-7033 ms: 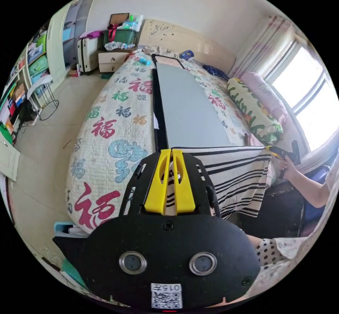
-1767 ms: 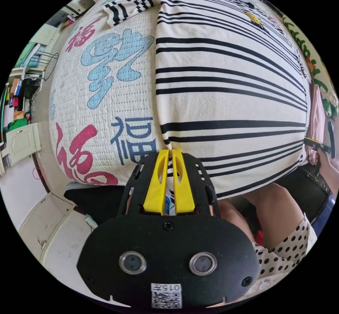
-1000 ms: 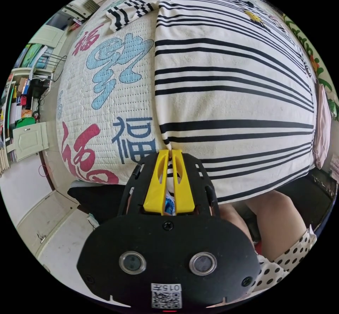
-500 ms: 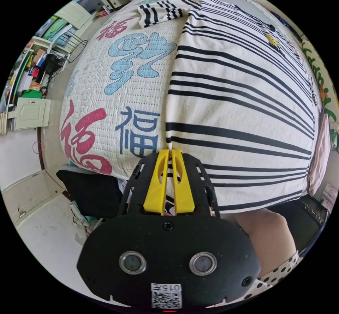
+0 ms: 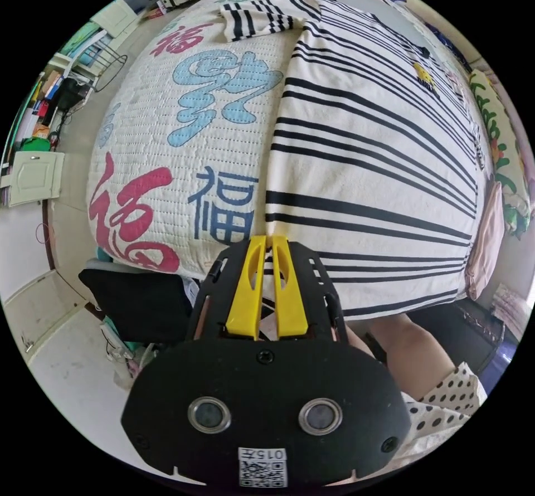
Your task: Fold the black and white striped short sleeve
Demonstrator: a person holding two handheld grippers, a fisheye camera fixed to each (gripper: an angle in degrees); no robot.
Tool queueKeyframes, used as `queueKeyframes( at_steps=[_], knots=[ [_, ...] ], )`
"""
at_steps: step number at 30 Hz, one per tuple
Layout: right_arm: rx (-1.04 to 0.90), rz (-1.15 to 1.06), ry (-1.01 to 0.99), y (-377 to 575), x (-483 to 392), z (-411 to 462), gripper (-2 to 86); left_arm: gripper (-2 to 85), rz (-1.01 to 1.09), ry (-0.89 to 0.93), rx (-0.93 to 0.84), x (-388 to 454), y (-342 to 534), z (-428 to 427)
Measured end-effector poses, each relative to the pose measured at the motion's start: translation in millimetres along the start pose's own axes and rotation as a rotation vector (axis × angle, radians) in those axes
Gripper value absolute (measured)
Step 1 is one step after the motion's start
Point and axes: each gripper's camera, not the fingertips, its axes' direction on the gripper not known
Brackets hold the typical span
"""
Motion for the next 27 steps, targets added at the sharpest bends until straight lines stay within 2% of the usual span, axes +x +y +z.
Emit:
queueKeyframes(
  at_steps=[1, 3, 4, 6, 9, 11, 15, 19, 23, 27],
  knots=[
    [-0.078, 0.009, 0.043, 2, 31, 8, 0.6, -0.2, -0.015, -0.014, 0.000, -5, 1, -8],
    [-0.219, -0.009, 0.083, 9, 77, 21, 2.1, -0.3, -0.042, -0.133, 0.002, -9, 6, -22],
    [-0.307, -0.028, 0.165, 19, 106, 32, 4.0, 0.0, -0.053, -0.209, -0.008, -9, 9, -30],
    [-0.429, 0.064, 0.309, 40, 162, 49, 5.2, 0.7, -0.066, -0.261, -0.021, -4, 9, -44],
    [-0.607, 0.339, 0.271, 84, 274, 74, 6.3, 2.5, 0.006, -0.289, 0.044, 45, -11, -79],
    [-0.719, 0.527, 0.270, 118, 350, 93, 7.0, 4.4, 0.112, -0.247, 0.139, 115, -48, -102],
    [-0.861, 0.623, 0.266, 134, 414, 128, 8.8, 6.6, 0.288, -0.092, 0.255, 247, -131, -118],
    [-0.977, 0.678, 0.183, 124, 459, 177, 10.0, 7.9, 0.442, 0.176, 0.359, 421, -247, -121],
    [-1.068, 0.684, 0.137, 104, 483, 221, 9.1, 9.1, 0.564, 0.317, 0.341, 593, -352, -113],
    [-1.097, 0.655, 0.180, 74, 497, 241, 7.4, 9.1, 0.595, 0.317, 0.204, 694, -415, -82]
  ],
)
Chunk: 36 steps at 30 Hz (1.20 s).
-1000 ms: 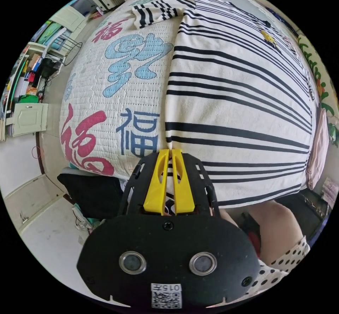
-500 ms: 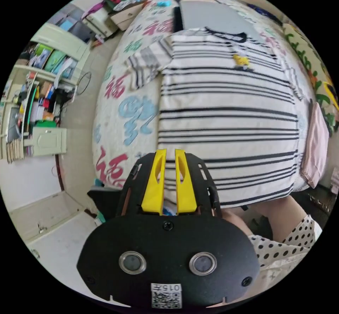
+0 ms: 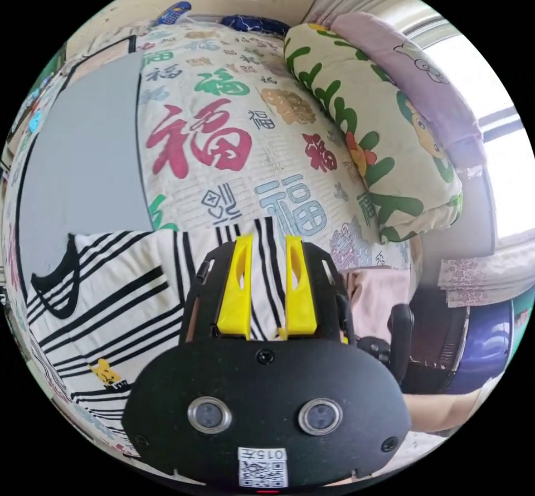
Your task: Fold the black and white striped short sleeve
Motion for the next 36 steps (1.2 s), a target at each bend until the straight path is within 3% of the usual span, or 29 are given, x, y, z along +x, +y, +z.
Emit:
queueKeyframes(
  at_steps=[10, 19, 26, 29, 36],
  knots=[
    [-0.008, 0.014, -0.037, -70, -2, -79, 5.1, 7.5, -0.045, -0.166, -0.204, 31, -68, 121],
    [0.010, -0.130, -0.034, -105, 1, -146, 3.3, 2.0, 0.015, -0.165, -0.108, 19, -42, 112],
    [0.117, -0.420, -0.119, -98, -38, -231, 2.3, 1.2, -0.143, -0.052, 0.280, -85, 91, -64],
    [0.078, -0.567, -0.181, -90, -70, -235, 2.5, 1.4, -0.186, -0.133, 0.288, -127, 177, -118],
    [-0.220, -0.731, -0.229, -78, -99, -172, 6.9, 4.0, -0.337, -0.338, 0.152, -183, 313, -117]
  ],
)
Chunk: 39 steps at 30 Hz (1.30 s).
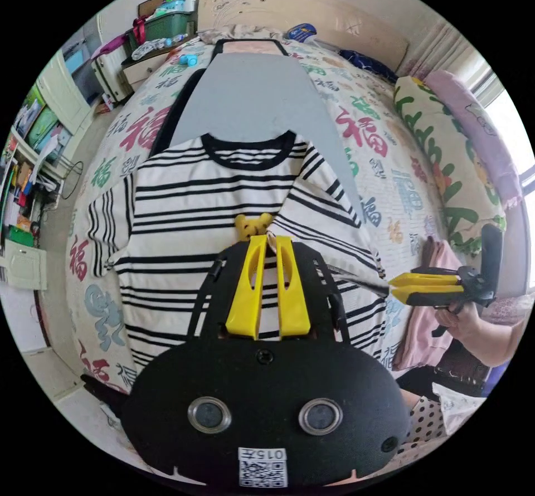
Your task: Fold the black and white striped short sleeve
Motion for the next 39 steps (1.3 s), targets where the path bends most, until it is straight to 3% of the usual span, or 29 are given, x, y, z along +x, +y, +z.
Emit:
queueKeyframes(
  at_steps=[3, 7, 11, 16, 24, 28, 34, 39],
  knots=[
    [0.036, -0.071, 0.128, 10, 13, -12, 8.0, 5.8, -0.017, -0.006, 0.023, -7, 23, -4],
    [0.007, -0.134, 0.259, 7, 60, -9, 8.6, 5.9, 0.058, 0.171, 0.009, 23, 30, 10],
    [-0.110, -0.321, 0.349, -11, 80, 29, 8.6, 6.1, 0.175, 0.311, -0.114, 80, 38, 57],
    [-0.193, -0.398, 0.445, -25, 108, 62, 3.9, 6.3, 0.231, 0.322, -0.227, 114, 57, 96],
    [-0.175, -0.268, 0.461, -25, 178, 81, 1.9, 4.9, 0.214, 0.248, -0.229, 124, 89, 100],
    [-0.081, -0.197, 0.426, -24, 195, 65, 5.9, 6.8, 0.119, 0.284, -0.135, 88, 91, 72],
    [-0.047, -0.377, 0.252, -27, 159, 102, 9.3, 9.5, -0.151, 0.102, -0.001, -19, 94, 41],
    [-0.223, -0.528, 0.430, -34, 157, 197, 9.0, 9.1, -0.111, 0.116, -0.067, -48, 97, 66]
  ],
)
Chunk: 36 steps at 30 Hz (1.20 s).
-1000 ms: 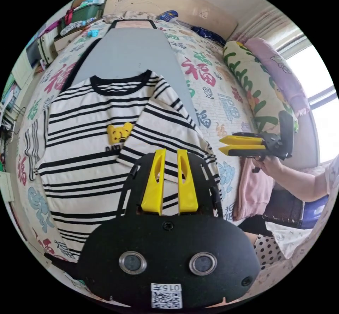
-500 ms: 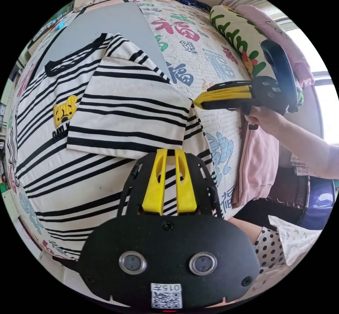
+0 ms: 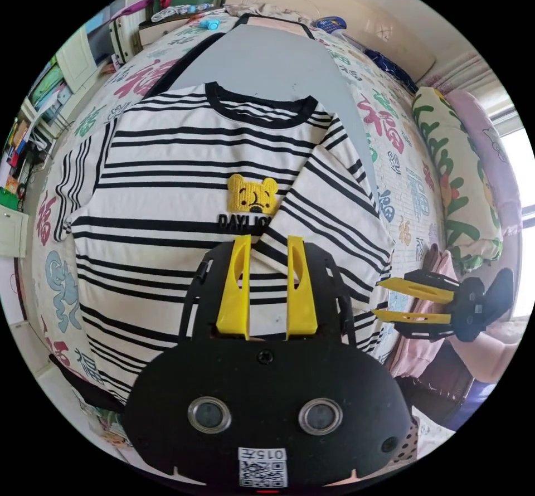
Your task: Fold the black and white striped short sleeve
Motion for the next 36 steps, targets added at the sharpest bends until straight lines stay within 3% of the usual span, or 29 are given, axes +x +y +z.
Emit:
queueKeyframes(
  at_steps=[2, 7, 15, 21, 24, 29, 32, 36],
  knots=[
    [-0.091, -0.078, 0.058, -8, -5, 35, 6.4, 5.7, 0.063, -0.013, -0.033, -2, 3, 8],
    [-0.105, -0.068, 0.091, -17, 7, 50, 2.3, 0.1, 0.153, -0.023, 0.009, -12, 19, -14],
    [-0.241, 0.008, 0.090, -55, 40, 115, 6.7, 2.5, 0.222, 0.007, 0.006, -62, 54, -6],
    [-0.211, 0.194, -0.027, -99, 61, 106, 7.0, 5.2, 0.106, 0.203, 0.032, -164, 91, -39],
    [-0.098, 0.252, -0.060, -163, 74, 94, 6.3, 6.1, -0.081, 0.233, 0.098, -262, 124, -72],
    [0.050, 0.246, -0.157, -364, 107, 136, 6.1, 9.2, -0.539, 0.161, 0.248, -460, 205, -118],
    [0.057, 0.283, -0.242, -483, 128, 184, 6.5, 9.5, -0.647, 0.222, 0.301, -535, 235, -116],
    [0.027, 0.304, -0.209, -610, 139, 243, 7.7, 9.5, -0.603, 0.267, 0.304, -576, 238, -102]
  ],
)
